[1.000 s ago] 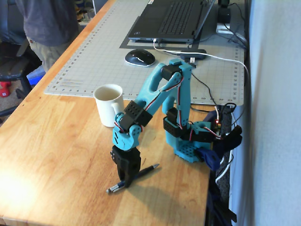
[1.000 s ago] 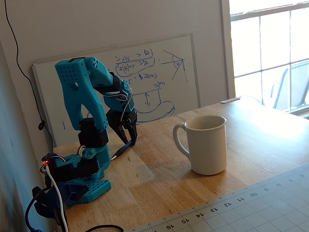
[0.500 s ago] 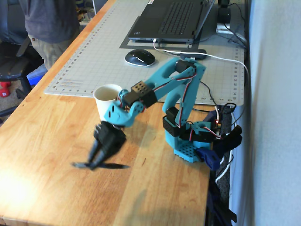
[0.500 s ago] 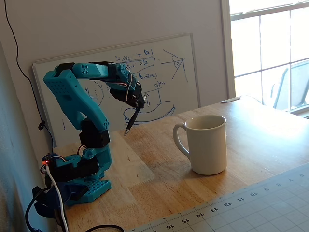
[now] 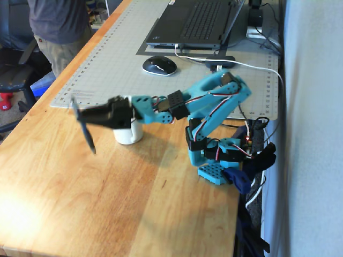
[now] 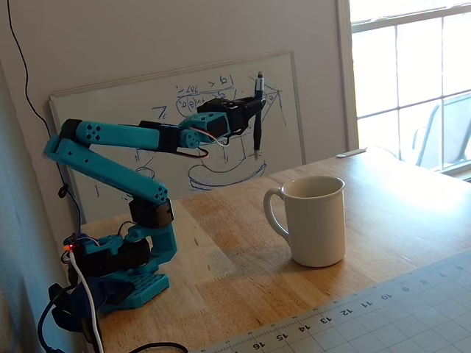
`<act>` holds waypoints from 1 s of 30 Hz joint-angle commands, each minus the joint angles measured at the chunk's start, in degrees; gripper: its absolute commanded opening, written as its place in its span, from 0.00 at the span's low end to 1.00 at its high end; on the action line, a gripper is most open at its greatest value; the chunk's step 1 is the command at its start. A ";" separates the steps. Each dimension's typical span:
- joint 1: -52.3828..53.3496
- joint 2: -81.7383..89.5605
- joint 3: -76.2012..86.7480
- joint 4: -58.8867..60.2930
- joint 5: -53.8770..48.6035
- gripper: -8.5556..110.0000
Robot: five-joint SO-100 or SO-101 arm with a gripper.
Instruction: Grasp a pen and put it in a mug.
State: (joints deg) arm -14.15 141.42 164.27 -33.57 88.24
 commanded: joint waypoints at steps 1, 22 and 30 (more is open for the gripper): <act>8.96 8.61 1.41 -8.26 -0.44 0.09; 40.96 14.33 4.75 -8.26 -0.44 0.09; 40.17 7.47 10.46 -8.26 -0.44 0.09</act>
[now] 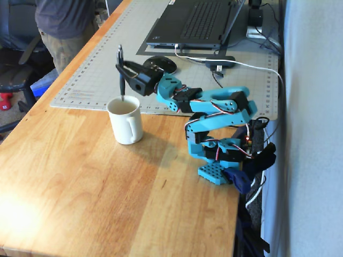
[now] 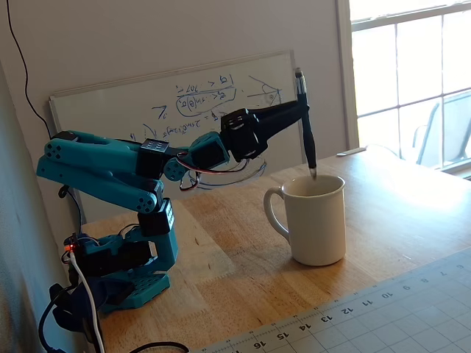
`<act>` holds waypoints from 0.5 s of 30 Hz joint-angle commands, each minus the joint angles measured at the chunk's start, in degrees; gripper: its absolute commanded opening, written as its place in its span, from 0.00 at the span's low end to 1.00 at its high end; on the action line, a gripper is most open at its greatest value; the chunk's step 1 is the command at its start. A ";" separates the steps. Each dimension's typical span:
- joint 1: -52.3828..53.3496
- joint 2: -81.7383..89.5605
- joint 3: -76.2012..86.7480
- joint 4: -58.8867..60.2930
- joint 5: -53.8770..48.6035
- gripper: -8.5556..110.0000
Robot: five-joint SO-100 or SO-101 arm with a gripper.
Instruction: Grasp a pen and put it in a mug.
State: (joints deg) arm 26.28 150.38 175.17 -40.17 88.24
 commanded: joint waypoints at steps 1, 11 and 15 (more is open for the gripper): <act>-0.26 -2.29 -0.18 -1.67 -0.44 0.09; -1.85 -9.67 2.37 -1.76 -0.26 0.09; -4.13 -9.84 2.46 -1.76 -0.35 0.10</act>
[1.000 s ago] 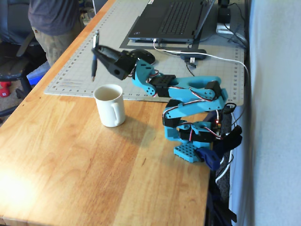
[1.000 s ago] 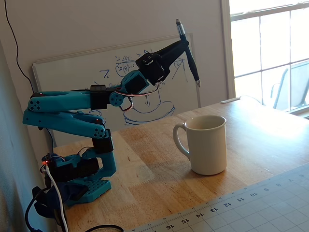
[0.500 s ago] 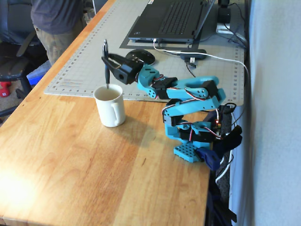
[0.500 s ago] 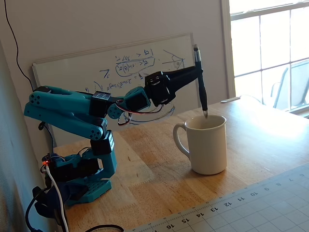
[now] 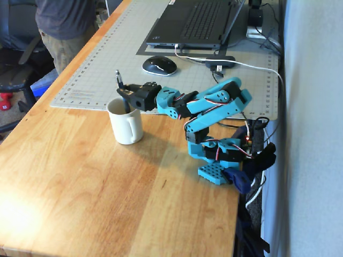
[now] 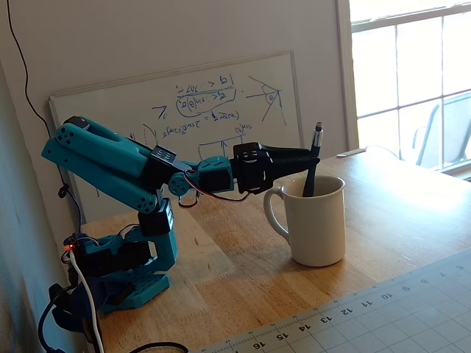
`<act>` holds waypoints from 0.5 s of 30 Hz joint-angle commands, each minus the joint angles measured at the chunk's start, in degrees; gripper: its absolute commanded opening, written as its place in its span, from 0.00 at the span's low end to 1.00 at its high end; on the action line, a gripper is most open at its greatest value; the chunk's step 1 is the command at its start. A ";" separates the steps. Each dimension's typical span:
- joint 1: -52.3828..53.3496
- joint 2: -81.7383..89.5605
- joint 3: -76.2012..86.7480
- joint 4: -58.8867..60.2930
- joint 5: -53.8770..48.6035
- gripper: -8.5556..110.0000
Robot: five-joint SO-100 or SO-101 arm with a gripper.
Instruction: Grasp a pen and put it in a mug.
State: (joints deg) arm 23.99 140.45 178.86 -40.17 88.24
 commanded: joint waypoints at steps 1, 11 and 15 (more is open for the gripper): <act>-2.46 0.18 -1.32 -1.76 -0.35 0.12; -6.94 5.19 -9.32 -1.67 -0.44 0.22; -10.46 5.89 -12.92 -1.58 -1.93 0.21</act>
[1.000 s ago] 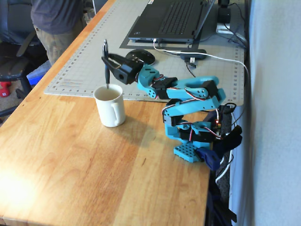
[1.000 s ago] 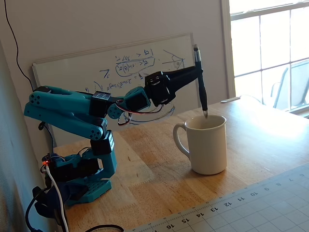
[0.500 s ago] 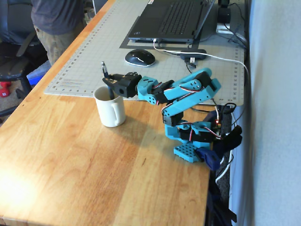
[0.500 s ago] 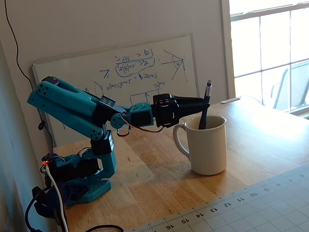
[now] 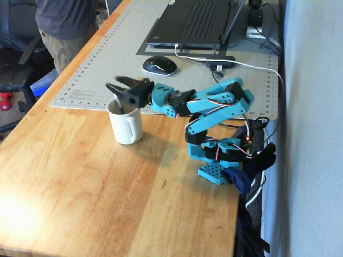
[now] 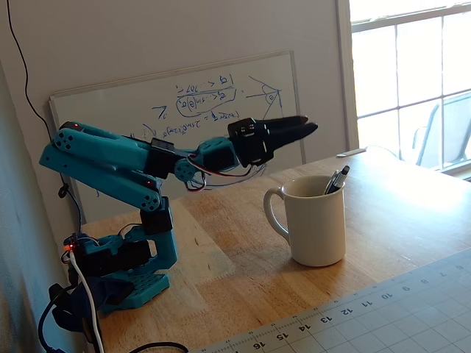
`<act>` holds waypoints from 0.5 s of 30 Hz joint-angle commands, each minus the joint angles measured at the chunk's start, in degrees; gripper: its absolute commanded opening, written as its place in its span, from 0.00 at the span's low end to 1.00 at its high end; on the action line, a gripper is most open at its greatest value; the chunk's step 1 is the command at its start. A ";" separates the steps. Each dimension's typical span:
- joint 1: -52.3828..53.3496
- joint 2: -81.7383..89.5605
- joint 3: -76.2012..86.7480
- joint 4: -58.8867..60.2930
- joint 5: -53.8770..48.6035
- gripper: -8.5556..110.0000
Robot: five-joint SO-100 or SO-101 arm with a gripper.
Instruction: Grasp a pen and put it in a mug.
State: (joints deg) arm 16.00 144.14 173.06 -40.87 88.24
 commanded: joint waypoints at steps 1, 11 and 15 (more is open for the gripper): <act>-3.08 2.20 -7.47 -0.88 -3.52 0.20; -4.48 5.27 -7.56 6.50 -38.14 0.10; -8.53 9.49 -7.47 15.64 -54.40 0.09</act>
State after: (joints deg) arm 10.11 149.59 170.51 -31.11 47.64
